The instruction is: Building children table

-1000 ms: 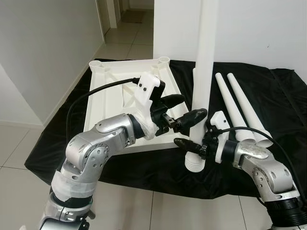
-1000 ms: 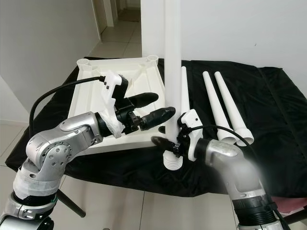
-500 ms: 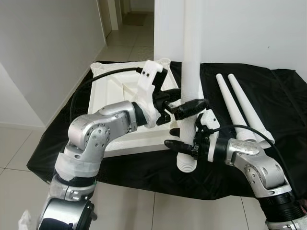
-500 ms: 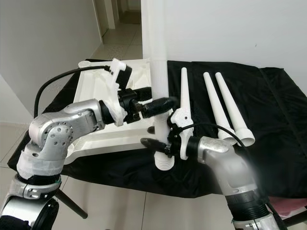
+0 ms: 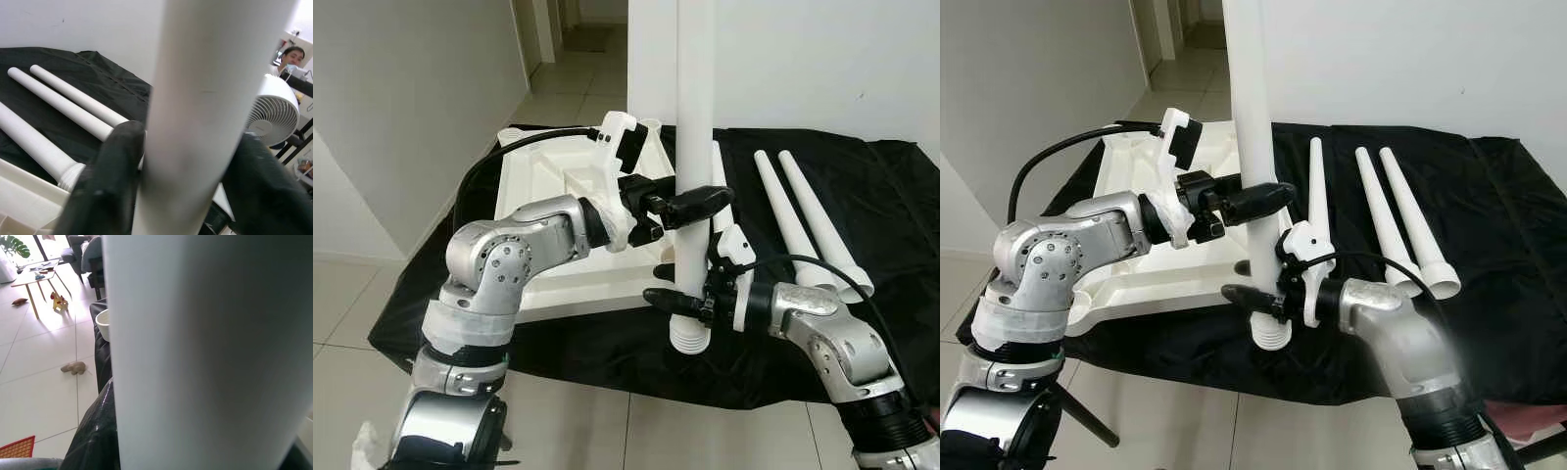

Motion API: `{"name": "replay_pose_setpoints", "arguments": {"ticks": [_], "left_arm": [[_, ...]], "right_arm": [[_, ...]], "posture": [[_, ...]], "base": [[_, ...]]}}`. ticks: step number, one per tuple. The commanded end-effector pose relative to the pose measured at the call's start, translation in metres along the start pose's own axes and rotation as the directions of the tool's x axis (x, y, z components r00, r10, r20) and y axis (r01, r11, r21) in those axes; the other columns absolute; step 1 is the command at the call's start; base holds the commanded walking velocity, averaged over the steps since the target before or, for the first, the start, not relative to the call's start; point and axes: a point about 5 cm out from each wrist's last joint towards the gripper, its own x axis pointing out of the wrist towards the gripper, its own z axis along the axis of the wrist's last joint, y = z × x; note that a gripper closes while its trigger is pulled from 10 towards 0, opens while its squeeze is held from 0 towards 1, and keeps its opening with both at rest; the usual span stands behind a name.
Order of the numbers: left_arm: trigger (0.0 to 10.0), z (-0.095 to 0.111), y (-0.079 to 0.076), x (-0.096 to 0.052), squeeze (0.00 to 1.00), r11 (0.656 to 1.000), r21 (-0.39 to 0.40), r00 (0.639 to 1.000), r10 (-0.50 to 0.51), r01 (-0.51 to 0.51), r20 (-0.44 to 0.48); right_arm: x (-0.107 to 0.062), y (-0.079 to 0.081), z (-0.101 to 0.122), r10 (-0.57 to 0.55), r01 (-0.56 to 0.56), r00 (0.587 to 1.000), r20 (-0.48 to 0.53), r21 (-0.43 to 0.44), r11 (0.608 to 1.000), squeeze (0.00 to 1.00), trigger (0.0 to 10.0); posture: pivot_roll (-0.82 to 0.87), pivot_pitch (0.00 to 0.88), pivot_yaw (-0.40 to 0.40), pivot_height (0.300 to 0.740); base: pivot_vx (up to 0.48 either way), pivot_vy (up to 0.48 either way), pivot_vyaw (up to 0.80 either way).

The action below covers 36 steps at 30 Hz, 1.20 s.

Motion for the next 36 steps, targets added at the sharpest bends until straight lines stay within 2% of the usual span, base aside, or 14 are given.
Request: {"name": "replay_pose_setpoints", "arguments": {"ticks": [1,10,11,12,16,17,18,21,28,29,30,31,33,36], "left_arm": [[0.0,0.003,-0.002,0.001,0.00,0.999,0.032,0.999,-0.034,0.034,-0.004],[0.0,0.007,0.001,0.002,0.00,0.999,0.048,1.000,-0.007,0.008,-0.004],[2.5,0.007,0.004,0.003,0.00,0.999,0.050,1.000,0.014,-0.013,-0.014],[10.0,0.007,0.006,0.005,0.00,0.998,0.051,0.999,0.036,-0.034,-0.028],[10.0,0.007,0.008,0.006,0.00,0.997,0.056,0.997,0.063,-0.061,-0.037],[10.0,0.010,0.012,0.008,0.00,0.993,0.066,0.995,0.097,-0.095,-0.034],[10.0,0.013,0.017,0.009,0.00,0.990,0.049,0.990,0.136,-0.134,-0.033],[10.0,0.020,0.028,0.009,0.00,0.973,0.027,0.972,0.229,-0.228,-0.048],[10.0,0.025,0.036,0.007,0.00,0.960,0.004,0.958,0.279,-0.279,-0.070],[10.0,0.028,0.040,0.007,0.00,0.955,-0.045,0.955,0.288,-0.292,-0.070],[10.0,0.033,0.041,0.009,0.00,0.951,-0.079,0.953,0.296,-0.300,-0.056],[10.0,0.039,0.040,0.012,0.00,0.949,-0.073,0.952,0.304,-0.307,-0.041],[10.0,0.039,0.040,0.012,0.00,0.949,-0.073,0.952,0.304,-0.307,-0.041],[10.0,0.058,0.037,0.021,0.00,0.933,-0.007,0.933,0.360,-0.360,0.025]], "right_arm": [[0.003,0.001,0.006,0.013,-0.012,1.000,0.017,-0.014,1.000,0.00,10.0],[0.005,-0.001,0.007,-0.010,0.010,1.000,0.025,-0.011,1.000,0.00,10.0],[0.007,-0.004,0.006,-0.032,0.033,0.999,0.019,-0.015,0.999,0.00,10.0],[0.008,-0.007,0.006,-0.060,0.060,0.998,0.015,-0.022,0.998,0.00,10.0],[0.009,-0.011,0.005,-0.101,0.101,0.995,0.012,-0.020,0.995,0.00,10.0],[0.009,-0.015,0.006,-0.145,0.145,0.989,0.029,0.001,0.989,0.80,10.0],[0.010,-0.017,0.007,-0.167,0.167,0.985,0.042,0.009,0.986,1.00,10.0],[0.013,-0.017,0.010,-0.196,0.195,0.977,0.083,0.025,0.981,1.00,10.0],[0.018,-0.022,0.012,-0.290,0.290,0.951,0.108,0.021,0.957,1.00,10.0],[0.020,-0.026,0.014,-0.339,0.338,0.933,0.122,0.034,0.941,1.00,10.0],[0.022,-0.029,0.017,-0.380,0.375,0.915,0.139,0.060,0.925,0.60,10.0],[0.024,-0.032,0.020,-0.417,0.409,0.895,0.157,0.083,0.909,0.00,10.0],[0.024,-0.032,0.020,-0.417,0.409,0.895,0.157,0.083,0.909,0.00,10.0],[0.032,-0.036,0.031,-0.486,0.472,0.849,0.205,0.118,0.874,0.00,10.0]], "posture": [[-0.07,0.000,0.059,0.740],[-0.07,0.000,0.058,0.740],[-0.07,0.000,0.059,0.740],[-0.07,0.000,0.059,0.740],[-0.07,0.000,0.055,0.740],[-0.07,0.000,0.055,0.740],[-0.07,0.000,0.055,0.740],[-0.07,0.000,0.061,0.740],[-0.07,0.000,0.061,0.740],[-0.07,0.000,0.062,0.740],[-0.07,0.000,0.058,0.740],[-0.07,0.000,0.055,0.740],[-0.07,0.000,0.055,0.740],[-0.07,0.000,0.058,0.740]], "base": [[0.000,0.000,0.00],[0.000,0.000,0.00],[0.000,0.000,0.00],[0.000,0.000,0.00],[0.000,0.000,0.00],[0.000,0.000,0.00],[0.000,0.000,0.00],[0.000,0.000,0.00],[0.000,0.000,0.00],[0.000,0.000,0.00],[0.000,0.000,0.00],[0.000,0.000,0.00],[0.000,0.000,0.00],[0.000,0.000,0.00]]}}
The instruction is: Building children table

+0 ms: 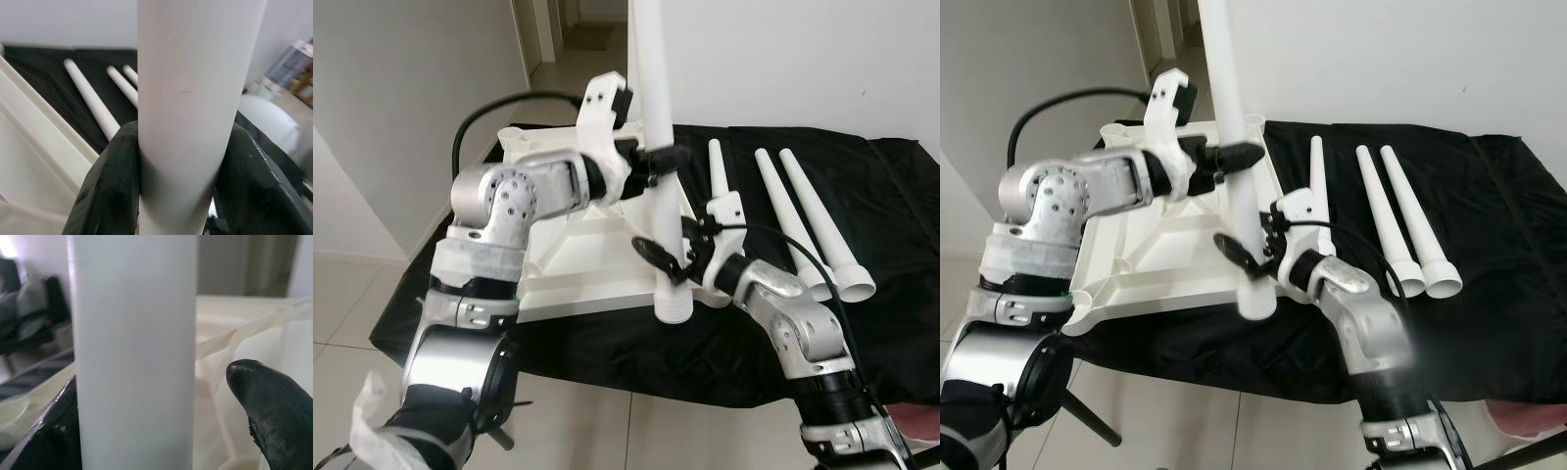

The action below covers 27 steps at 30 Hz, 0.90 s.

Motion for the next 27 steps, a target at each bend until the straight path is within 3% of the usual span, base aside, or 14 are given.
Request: {"name": "replay_pose_setpoints", "arguments": {"ticks": [1,3,8,13,14,17,20,27], "left_arm": [[10.0,0.009,-0.006,0.003,0.00,1.000,0.024,0.999,-0.006,0.005,0.035],[10.0,0.018,-0.010,0.007,0.00,0.997,0.052,0.997,0.056,-0.058,0.050],[10.0,0.024,-0.015,0.009,0.00,0.993,0.083,0.995,0.083,-0.088,0.062],[10.0,0.033,-0.020,0.016,0.00,0.987,0.099,0.986,0.115,-0.128,0.124],[10.0,0.037,-0.023,0.017,0.00,0.981,0.127,0.978,0.123,-0.146,0.171],[10.0,0.040,-0.035,0.022,0.00,0.990,0.108,0.974,0.061,-0.087,0.219],[10.0,0.039,-0.046,0.025,0.00,0.984,0.165,0.972,0.022,-0.062,0.233],[10.0,0.034,-0.054,0.030,0.00,0.985,0.167,0.976,-0.006,-0.031,0.219]], "right_arm": [[0.003,-0.001,0.001,-0.034,0.034,0.999,0.007,-0.001,0.999,0.00,10.0],[0.010,0.001,0.005,-0.086,0.085,0.996,0.034,0.032,0.996,0.00,10.0],[0.015,0.005,0.007,-0.116,0.113,0.992,0.054,0.056,0.992,0.00,10.0],[0.027,0.008,0.013,-0.177,0.176,0.982,0.065,0.026,0.984,0.00,10.0],[0.031,0.010,0.015,-0.198,0.197,0.978,0.065,0.022,0.980,0.00,10.0],[0.038,0.013,0.015,-0.241,0.240,0.968,0.066,0.036,0.970,0.00,10.0],[0.043,0.017,0.013,-0.283,0.280,0.957,0.065,0.045,0.959,0.00,10.0],[0.047,0.018,0.011,-0.320,0.320,0.946,0.059,0.005,0.947,0.00,10.0]], "posture": [[-0.07,0.000,0.058,0.740],[-0.08,0.000,0.063,0.740],[-0.08,0.000,0.065,0.740],[-0.08,0.000,0.070,0.740],[-0.08,0.000,0.071,0.740],[-0.08,0.000,0.069,0.740],[-0.08,0.000,0.070,0.740],[-0.08,0.000,0.071,0.740]], "base": [[0.000,0.000,0.00],[0.000,0.000,0.00],[0.000,0.000,0.00],[0.000,0.000,0.00],[0.000,0.000,0.00],[0.000,0.000,0.00],[0.000,0.000,0.00],[0.000,0.000,0.00]]}}
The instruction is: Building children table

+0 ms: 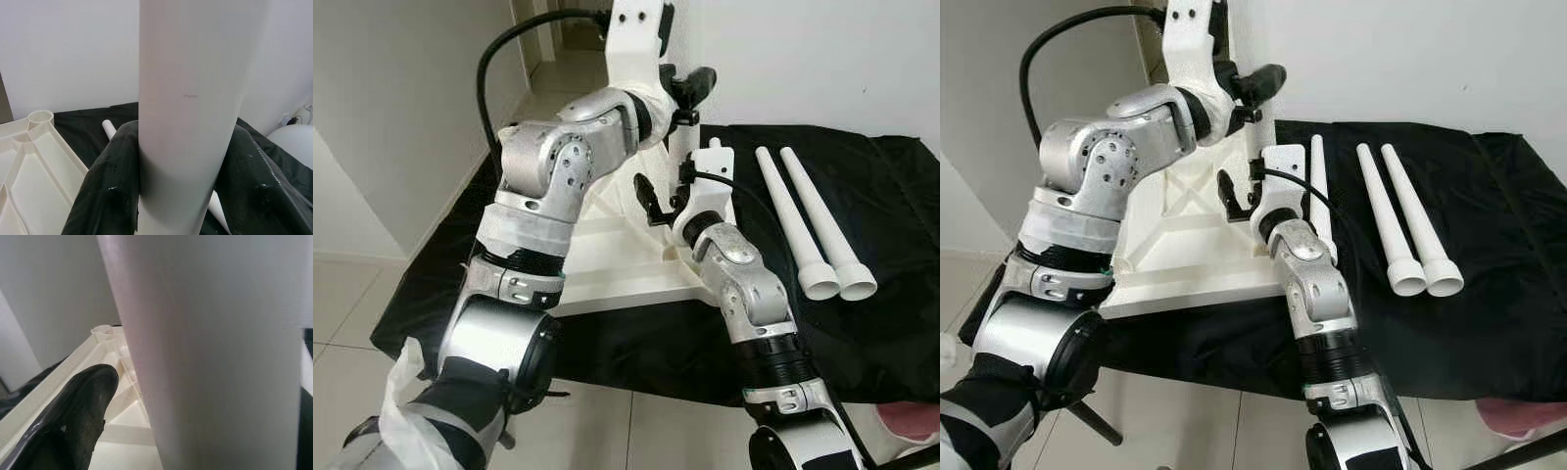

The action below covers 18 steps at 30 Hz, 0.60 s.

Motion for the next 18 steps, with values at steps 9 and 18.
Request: {"name": "replay_pose_setpoints", "arguments": {"ticks": [9,18], "left_arm": [[10.0,0.0021,-0.0222,0.0050,0.00,0.995,0.044,0.995,-0.089,0.087,0.048],[10.0,0.0014,-0.0246,0.0069,0.00,0.992,0.084,0.994,-0.096,0.091,0.046]], "right_arm": [[0.0056,0.0066,-0.0036,-0.017,0.013,1.000,-0.019,-0.161,0.987,0.00,10.0],[0.0048,0.0025,-0.0054,-0.007,0.000,1.000,-0.030,-0.237,0.972,0.00,0.4]], "posture": [[-0.07,0.000,0.056,0.740],[-0.08,0.000,0.057,0.740]], "base": [[0.000,0.000,0.00],[0.000,0.000,0.00]]}}
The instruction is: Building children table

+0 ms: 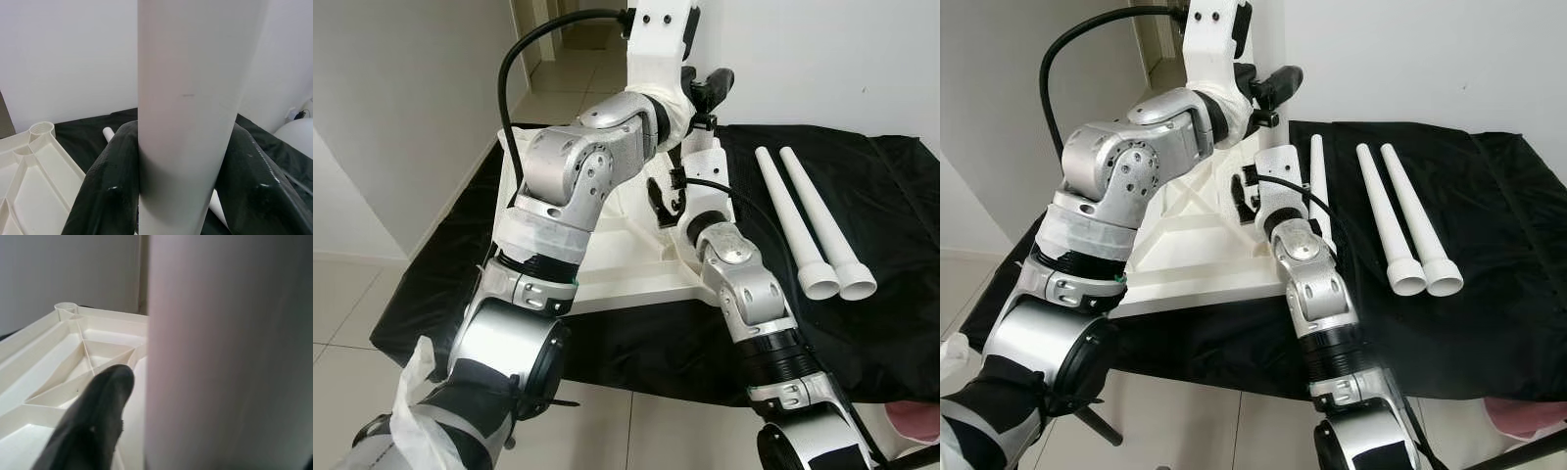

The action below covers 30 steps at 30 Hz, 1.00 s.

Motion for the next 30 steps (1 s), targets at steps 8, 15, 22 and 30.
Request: {"name": "replay_pose_setpoints", "arguments": {"ticks": [8,15,22,30], "left_arm": [[10.0,0.003,-0.013,0.003,0.00,0.995,0.034,0.996,-0.090,0.089,0.023],[10.0,0.003,-0.015,0.002,0.00,0.993,0.076,0.995,-0.097,0.095,0.029],[10.0,0.004,-0.022,-0.001,1.00,0.988,0.043,0.986,-0.153,0.151,0.062],[10.0,0.007,-0.027,-0.004,0.75,0.979,0.075,0.977,-0.197,0.191,0.078]], "right_arm": [[0.003,0.004,0.000,0.018,-0.018,1.000,0.001,-0.014,1.000,0.00,0.0],[0.002,0.001,-0.002,-0.024,0.024,1.000,-0.008,0.023,0.999,0.00,10.0],[0.001,-0.001,-0.004,-0.050,0.051,0.998,-0.025,0.051,0.997,0.00,10.0],[0.002,-0.007,-0.003,-0.090,0.092,0.996,-0.026,0.081,0.992,0.00,10.0]], "posture": [[-0.08,0.000,0.064,0.740],[-0.08,0.000,0.073,0.740],[-0.07,0.000,0.068,0.740],[-0.08,0.014,0.086,0.740]], "base": [[0.000,0.000,0.00],[0.000,0.000,0.00],[0.000,0.000,0.00],[0.000,0.000,0.00]]}}
